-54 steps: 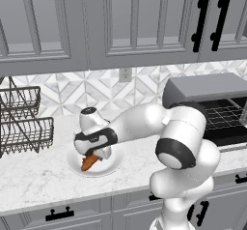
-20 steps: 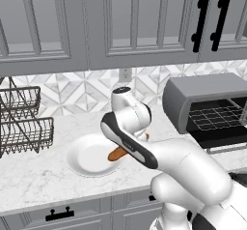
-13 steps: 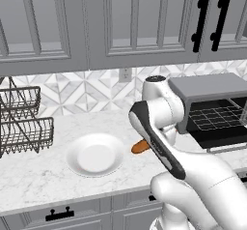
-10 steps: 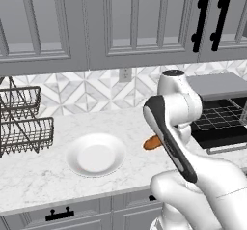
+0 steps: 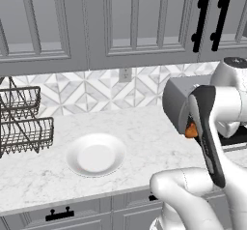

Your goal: Pick up the kebab skewer and baguette bread, and place them inside the toaster oven. Close the toaster oven door and start by setting the timer.

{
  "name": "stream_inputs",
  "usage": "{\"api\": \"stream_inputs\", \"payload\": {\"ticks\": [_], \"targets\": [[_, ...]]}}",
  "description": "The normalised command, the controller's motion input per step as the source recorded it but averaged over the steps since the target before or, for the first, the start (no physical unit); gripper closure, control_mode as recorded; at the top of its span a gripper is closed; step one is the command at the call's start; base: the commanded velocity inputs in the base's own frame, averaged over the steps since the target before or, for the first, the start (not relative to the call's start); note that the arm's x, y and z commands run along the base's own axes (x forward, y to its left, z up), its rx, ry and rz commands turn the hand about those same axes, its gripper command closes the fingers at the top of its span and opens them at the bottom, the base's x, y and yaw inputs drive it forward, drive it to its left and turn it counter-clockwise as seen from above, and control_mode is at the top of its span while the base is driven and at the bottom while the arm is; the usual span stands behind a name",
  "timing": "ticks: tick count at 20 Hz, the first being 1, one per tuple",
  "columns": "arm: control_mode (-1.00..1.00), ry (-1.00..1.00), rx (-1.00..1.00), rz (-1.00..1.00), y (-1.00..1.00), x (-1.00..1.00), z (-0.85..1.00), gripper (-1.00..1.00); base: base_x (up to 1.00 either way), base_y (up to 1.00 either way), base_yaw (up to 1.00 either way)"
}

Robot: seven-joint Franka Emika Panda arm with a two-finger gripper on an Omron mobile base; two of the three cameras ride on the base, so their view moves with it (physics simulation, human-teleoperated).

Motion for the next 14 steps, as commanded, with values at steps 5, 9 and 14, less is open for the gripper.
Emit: {"api": "stream_inputs", "payload": {"ticks": [5, 9, 14], "targets": [[-1.0, -0.03, 0.1, -0.01, -1.0, 0.2, 0.34, 1.0, 0.0, 0.0, 0.0], [-1.0, -0.01, 0.12, -0.01, -1.0, 0.28, 0.02, 1.0, 0.0, 0.0, 0.0], [-1.0, -0.03, 0.08, -0.11, -0.83, 0.18, -0.27, 1.0, 0.0, 0.0, 0.0]]}}
